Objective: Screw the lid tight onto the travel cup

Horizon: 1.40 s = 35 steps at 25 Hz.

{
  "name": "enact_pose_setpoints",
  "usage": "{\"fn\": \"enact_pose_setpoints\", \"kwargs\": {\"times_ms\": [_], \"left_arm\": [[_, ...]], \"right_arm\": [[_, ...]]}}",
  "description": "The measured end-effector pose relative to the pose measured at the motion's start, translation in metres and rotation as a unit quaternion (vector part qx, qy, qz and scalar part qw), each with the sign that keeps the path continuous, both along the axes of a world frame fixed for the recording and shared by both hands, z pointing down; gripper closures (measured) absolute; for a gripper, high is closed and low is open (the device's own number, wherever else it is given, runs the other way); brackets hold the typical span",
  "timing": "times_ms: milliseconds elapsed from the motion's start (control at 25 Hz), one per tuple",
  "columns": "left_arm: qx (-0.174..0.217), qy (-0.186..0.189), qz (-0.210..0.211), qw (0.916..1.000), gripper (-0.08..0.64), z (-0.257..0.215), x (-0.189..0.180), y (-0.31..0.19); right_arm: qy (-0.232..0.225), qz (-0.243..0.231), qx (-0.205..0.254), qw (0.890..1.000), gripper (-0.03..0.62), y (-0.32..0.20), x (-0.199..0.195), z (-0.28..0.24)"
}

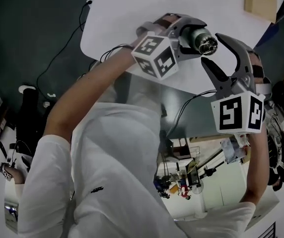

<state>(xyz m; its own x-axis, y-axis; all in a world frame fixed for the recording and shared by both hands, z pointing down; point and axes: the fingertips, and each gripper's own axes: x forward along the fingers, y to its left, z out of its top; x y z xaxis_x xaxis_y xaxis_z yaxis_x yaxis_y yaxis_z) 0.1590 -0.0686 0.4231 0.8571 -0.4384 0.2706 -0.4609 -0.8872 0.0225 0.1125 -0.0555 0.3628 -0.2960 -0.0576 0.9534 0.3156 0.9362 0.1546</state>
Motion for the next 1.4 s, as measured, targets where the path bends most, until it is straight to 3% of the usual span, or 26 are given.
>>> {"fn": "enact_pose_setpoints", "kwargs": {"times_ms": [160, 360, 520, 600, 800, 960, 1120, 1280, 1400], "left_arm": [[0.001, 0.003, 0.013, 0.9999, 0.212, 0.001, 0.0, 0.0], [0.001, 0.003, 0.036, 0.9993, 0.211, 0.003, 0.003, 0.001], [0.002, 0.004, 0.042, 0.9991, 0.212, 0.002, 0.004, 0.002], [0.002, 0.005, 0.039, 0.9992, 0.211, 0.001, 0.004, 0.001], [0.001, 0.005, 0.034, 0.9994, 0.211, 0.002, 0.001, 0.0], [0.0, 0.005, 0.031, 0.9995, 0.212, 0.001, 0.001, 0.0], [0.001, 0.002, 0.027, 0.9996, 0.211, 0.002, 0.003, 0.001], [0.002, 0.0, 0.021, 0.9998, 0.211, 0.002, 0.002, 0.001], [0.001, -0.001, 0.019, 0.9998, 0.21, 0.002, 0.002, 0.0]], "right_arm": [[0.037, -0.129, -0.038, 0.99, 0.31, 0.009, 0.0, 0.005], [0.093, -0.298, -0.025, 0.95, 0.31, 0.01, 0.011, 0.018], [0.14, -0.35, -0.012, 0.926, 0.32, 0.007, 0.018, 0.033], [0.15, -0.353, -0.013, 0.924, 0.341, 0.009, 0.021, 0.038], [0.107, -0.229, -0.053, 0.966, 0.341, 0.006, 0.014, 0.038], [0.083, -0.121, -0.071, 0.987, 0.341, 0.003, 0.01, 0.036], [0.068, -0.018, -0.071, 0.995, 0.341, 0.001, 0.011, 0.037], [0.049, 0.072, -0.074, 0.993, 0.341, -0.001, 0.008, 0.037], [0.039, 0.105, -0.073, 0.991, 0.342, -0.002, 0.007, 0.037]]}}
